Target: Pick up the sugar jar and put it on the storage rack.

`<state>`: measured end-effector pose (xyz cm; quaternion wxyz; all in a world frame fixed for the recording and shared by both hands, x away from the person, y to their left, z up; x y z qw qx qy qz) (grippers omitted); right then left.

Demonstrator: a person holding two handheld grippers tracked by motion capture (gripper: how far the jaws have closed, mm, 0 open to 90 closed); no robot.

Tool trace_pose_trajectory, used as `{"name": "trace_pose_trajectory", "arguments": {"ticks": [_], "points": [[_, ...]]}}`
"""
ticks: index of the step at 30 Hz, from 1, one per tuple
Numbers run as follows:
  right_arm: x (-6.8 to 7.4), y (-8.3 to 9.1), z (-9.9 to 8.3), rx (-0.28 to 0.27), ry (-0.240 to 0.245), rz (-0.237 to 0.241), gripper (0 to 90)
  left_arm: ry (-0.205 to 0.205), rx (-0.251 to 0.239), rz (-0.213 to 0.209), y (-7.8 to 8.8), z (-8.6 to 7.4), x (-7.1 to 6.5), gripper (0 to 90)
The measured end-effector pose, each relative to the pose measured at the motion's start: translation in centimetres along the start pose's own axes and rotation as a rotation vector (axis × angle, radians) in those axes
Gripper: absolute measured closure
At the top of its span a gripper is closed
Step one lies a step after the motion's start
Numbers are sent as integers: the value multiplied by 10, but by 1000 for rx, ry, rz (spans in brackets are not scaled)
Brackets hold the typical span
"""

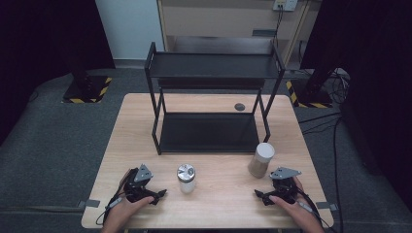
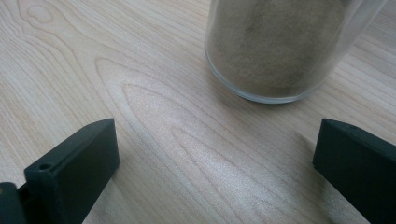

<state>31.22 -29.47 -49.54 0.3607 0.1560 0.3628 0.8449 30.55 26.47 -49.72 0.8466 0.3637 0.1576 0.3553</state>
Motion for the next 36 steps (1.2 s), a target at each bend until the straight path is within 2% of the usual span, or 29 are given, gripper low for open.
{"name": "trace_pose_trajectory", "arguments": {"ticks": [8,12,15,19,29,36], "points": [[0,0,0,0,0,0,9,-1,0,3,0,0,0,0],[0,0,0,0,-1,0,9,-18,-10,2,2,0,-2,17],[0,0,0,0,-1,0,9,-28,-55,-9,7,1,-5,24],[0,0,0,0,-1,0,9,-49,-85,-15,14,5,-9,22],[0,0,0,0,0,0,9,-113,-109,-45,19,15,-19,21],[0,0,0,0,0,0,9,-142,-161,-79,20,20,-24,21]]}}
Point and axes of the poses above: each handheld gripper's, and its own axes: y roughly backward along the jaws, z roughly out of its top, x roughly to its left, the point moved 8 cm from there along -y, roughly forward along the jaws, and after that the axes turned 2 degrees about x, right-handed, at the moved point
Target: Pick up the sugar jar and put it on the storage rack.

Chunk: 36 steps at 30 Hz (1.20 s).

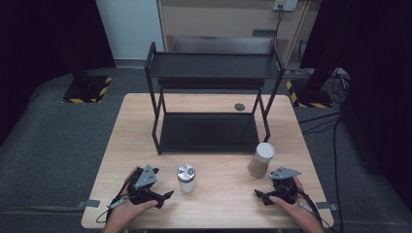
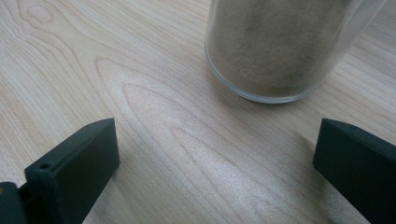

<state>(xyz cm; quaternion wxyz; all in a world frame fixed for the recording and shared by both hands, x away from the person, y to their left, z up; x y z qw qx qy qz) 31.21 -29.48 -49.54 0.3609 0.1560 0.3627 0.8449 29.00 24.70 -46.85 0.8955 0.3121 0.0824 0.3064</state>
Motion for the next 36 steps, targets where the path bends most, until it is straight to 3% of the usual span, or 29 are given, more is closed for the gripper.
{"name": "trace_pose_trajectory", "arguments": {"ticks": [22,36], "points": [[0,1,-1,0,2,1,9,-77,-7,-59,-21,29,-11,22],[0,1,-1,-2,1,2,10,-126,-45,-106,-41,29,-14,16]]}}
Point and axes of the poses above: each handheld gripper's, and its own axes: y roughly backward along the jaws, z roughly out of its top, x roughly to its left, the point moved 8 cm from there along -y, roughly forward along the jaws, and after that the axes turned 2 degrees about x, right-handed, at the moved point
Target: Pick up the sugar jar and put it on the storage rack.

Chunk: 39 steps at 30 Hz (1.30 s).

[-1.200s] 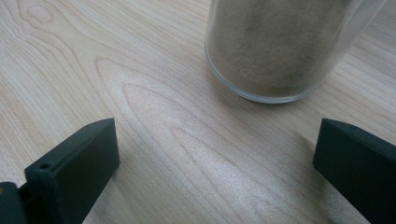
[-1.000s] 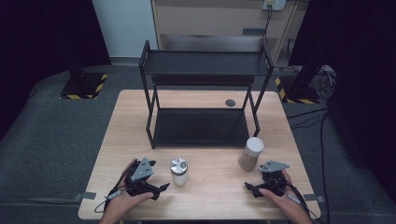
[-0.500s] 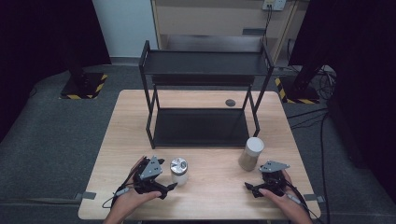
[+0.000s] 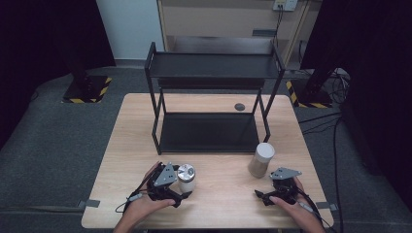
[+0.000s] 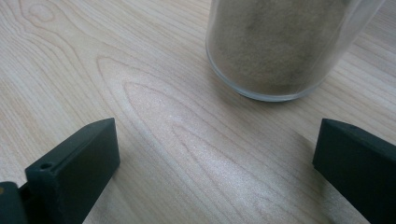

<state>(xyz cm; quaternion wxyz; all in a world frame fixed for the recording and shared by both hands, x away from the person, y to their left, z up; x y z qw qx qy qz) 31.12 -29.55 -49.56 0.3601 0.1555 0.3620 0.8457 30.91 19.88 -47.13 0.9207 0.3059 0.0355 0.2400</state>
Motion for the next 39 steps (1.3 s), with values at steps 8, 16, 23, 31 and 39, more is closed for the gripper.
{"name": "trace_pose_trajectory", "arguments": {"ticks": [8,16,23,31,39], "points": [[0,0,0,0,-2,2,11,18,15,-18,-12,-4,5,14],[0,1,0,0,-2,2,12,27,21,-14,-15,-8,7,86],[0,1,-1,0,-2,2,12,45,11,-25,-18,-13,11,205],[0,1,-1,0,-1,2,12,31,6,-36,-22,-12,10,282],[0,1,-1,0,-1,1,12,26,8,-24,-20,-9,8,303]]}}
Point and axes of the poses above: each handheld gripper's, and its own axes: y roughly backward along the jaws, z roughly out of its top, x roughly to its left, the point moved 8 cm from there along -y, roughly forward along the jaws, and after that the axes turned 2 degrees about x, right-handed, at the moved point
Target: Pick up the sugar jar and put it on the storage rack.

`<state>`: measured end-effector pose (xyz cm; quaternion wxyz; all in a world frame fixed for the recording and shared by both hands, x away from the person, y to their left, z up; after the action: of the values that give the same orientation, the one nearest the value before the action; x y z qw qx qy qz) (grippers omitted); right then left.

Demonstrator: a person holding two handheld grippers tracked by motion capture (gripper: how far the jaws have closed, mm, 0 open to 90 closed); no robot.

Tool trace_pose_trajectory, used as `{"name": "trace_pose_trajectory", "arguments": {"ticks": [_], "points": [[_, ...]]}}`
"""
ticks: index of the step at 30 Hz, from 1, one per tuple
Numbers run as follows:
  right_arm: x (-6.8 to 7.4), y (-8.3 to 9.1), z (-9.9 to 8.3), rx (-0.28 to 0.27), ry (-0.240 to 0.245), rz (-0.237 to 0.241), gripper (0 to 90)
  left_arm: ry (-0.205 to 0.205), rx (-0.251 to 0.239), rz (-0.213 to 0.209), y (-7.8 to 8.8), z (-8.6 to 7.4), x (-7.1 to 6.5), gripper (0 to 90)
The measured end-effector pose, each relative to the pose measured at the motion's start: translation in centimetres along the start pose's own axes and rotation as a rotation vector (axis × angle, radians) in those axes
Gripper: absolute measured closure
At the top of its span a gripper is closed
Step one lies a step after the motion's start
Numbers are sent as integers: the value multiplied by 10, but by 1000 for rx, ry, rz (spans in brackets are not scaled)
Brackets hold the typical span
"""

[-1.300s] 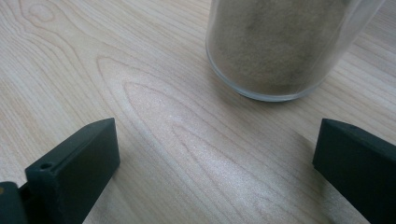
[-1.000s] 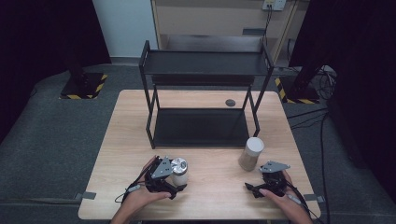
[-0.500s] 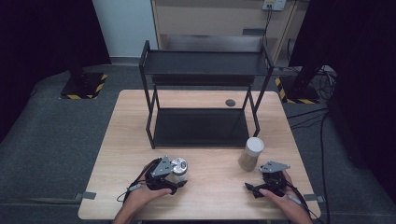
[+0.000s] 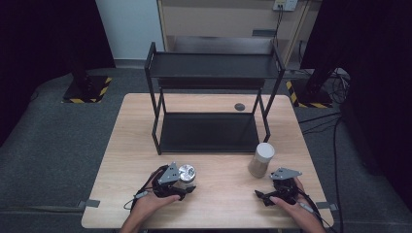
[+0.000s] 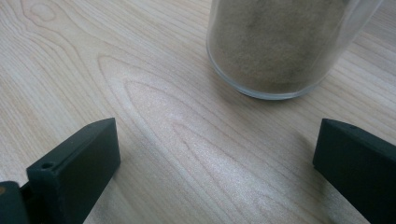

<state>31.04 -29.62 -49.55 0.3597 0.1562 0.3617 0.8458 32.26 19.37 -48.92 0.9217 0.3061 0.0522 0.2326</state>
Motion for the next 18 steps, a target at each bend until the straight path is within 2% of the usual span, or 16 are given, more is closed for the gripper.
{"name": "trace_pose_trajectory", "arguments": {"ticks": [3,11,18], "points": [[0,0,0,0,0,0,12,6,-21,-13,3,2,1,304],[0,0,0,0,0,0,12,-40,-28,-29,11,20,10,304],[0,0,0,0,0,0,12,-58,-37,-35,18,30,21,304]]}}
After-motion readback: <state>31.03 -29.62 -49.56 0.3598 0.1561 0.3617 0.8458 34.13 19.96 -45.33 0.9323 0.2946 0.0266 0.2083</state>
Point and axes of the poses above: each handheld gripper's, and its own axes: y roughly backward along the jaws, z roughly out of its top, x roughly to its left, the point moved 8 cm from there along -y, roughly forward along the jaws, and after that the axes turned 2 degrees about x, right-handed, at the moved point
